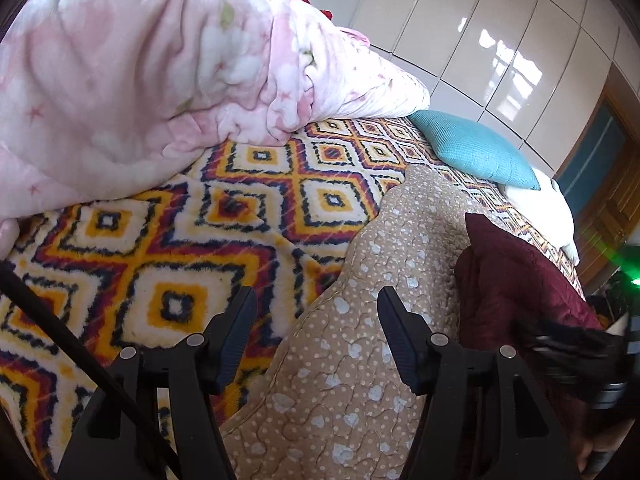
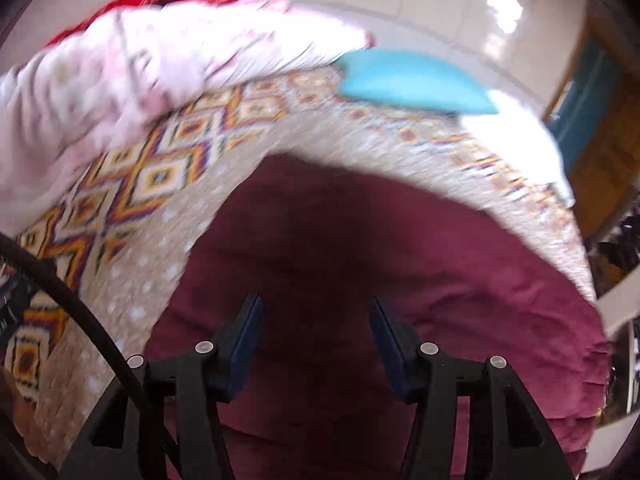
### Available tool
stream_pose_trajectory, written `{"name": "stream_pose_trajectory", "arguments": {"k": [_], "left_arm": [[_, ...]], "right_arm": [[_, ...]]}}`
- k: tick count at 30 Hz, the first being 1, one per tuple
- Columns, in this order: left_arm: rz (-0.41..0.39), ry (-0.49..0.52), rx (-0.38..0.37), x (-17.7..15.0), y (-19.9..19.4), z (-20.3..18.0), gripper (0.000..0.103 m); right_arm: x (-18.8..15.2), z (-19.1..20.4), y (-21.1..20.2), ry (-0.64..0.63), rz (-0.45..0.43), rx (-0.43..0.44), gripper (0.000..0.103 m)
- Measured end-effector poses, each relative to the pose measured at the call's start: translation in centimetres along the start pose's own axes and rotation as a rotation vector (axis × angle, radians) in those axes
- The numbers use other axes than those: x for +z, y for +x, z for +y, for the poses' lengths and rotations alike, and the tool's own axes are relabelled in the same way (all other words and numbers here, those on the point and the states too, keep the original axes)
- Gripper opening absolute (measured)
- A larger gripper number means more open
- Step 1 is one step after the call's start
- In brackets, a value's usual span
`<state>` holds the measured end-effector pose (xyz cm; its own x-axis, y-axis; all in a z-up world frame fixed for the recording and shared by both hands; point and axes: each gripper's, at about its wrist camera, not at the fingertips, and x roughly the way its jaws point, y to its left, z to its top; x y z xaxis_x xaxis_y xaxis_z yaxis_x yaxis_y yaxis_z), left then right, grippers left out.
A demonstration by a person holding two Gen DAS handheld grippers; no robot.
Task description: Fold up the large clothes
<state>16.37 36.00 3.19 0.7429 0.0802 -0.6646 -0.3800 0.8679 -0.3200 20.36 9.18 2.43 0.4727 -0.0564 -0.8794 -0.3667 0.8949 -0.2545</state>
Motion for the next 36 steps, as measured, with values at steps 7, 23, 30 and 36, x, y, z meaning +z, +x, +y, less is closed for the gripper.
{"name": "stream_pose_trajectory", "arguments": {"k": [7, 23, 30, 36], "left_arm": [[0.006, 0.035, 0.024, -0.2, 0.8, -0.4, 0.061], [0.018, 0.086, -0.056, -1.2, 0.2, -2.8, 0.063], [-0.008, 0.137, -0.131, -2.0, -0.9, -5.0, 0.063], [-0.002, 0.233, -0.142, -3.5, -1.1, -7.4, 0.064]], "right_arm": [[4.9, -1.9, 7.1, 0.115, 0.035, -0.102, 0.07], [-1.7, -3.2, -6.2, 0.057, -0.29, -0.14, 0.089], [-8.4, -7.9, -3.3, 0.225, -0.108, -0.136, 0.063], [-8.6, -8.3, -0.7, 0.256, -0.058, -0.133, 0.074]]}}
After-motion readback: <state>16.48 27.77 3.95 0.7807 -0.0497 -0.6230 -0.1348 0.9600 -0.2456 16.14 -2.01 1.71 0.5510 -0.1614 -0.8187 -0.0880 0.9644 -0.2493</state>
